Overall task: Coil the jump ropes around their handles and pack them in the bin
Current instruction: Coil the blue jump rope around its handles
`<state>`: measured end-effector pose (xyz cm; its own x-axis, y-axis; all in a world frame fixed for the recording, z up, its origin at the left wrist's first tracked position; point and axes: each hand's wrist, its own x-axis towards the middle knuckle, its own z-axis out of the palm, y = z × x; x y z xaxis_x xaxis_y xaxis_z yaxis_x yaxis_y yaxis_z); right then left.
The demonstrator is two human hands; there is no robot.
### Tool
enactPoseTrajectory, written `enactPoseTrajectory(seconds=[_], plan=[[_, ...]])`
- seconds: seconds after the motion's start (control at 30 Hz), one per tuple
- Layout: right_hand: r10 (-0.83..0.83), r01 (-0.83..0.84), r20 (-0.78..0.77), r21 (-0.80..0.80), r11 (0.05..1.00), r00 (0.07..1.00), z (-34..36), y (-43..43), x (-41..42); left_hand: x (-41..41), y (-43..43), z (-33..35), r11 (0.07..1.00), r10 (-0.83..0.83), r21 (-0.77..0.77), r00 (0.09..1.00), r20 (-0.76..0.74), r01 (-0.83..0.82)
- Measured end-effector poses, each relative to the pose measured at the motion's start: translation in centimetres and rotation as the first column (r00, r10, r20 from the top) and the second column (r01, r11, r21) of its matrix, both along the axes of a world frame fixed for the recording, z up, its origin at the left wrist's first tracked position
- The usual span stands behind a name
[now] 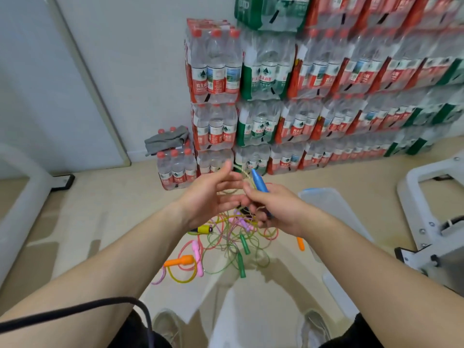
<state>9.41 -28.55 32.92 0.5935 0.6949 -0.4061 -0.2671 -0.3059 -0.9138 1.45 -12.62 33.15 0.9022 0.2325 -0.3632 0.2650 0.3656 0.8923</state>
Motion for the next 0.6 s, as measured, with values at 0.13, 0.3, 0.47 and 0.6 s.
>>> enactPoseTrajectory(seconds=[0.13, 0.3, 0.47, 0.6], plan=[[-0.152, 0.168, -0.136, 0.117, 0.979, 0.979, 1.2, 0.4, 1.2, 0.5, 0.6, 0.8, 0.982, 0.179, 0.015, 0.957, 0.228, -0.187], [-0.162, 0.216, -0.291, 0.162, 0.963, 0.943, 1.3, 0.6, 2.9, 1.0, 1.1, -0.7, 0.931, -0.114, 0.359, 0.984, 0.139, 0.058], [-0.209, 0.303, -0.359, 0.232, 0.924, 0.910, 0.7, 1.4, 4.6, 2.8, -0.8, -5.4, 0.705, -0.499, 0.494, 0.851, -0.165, 0.509], [-0.411, 0.495, -0.354, 0.193, 0.847, 0.840, -0.4, 0.4, 7.2, 3.7, 1.5, -7.7, 0.483, -0.345, 0.733, 0.874, -0.343, 0.478]])
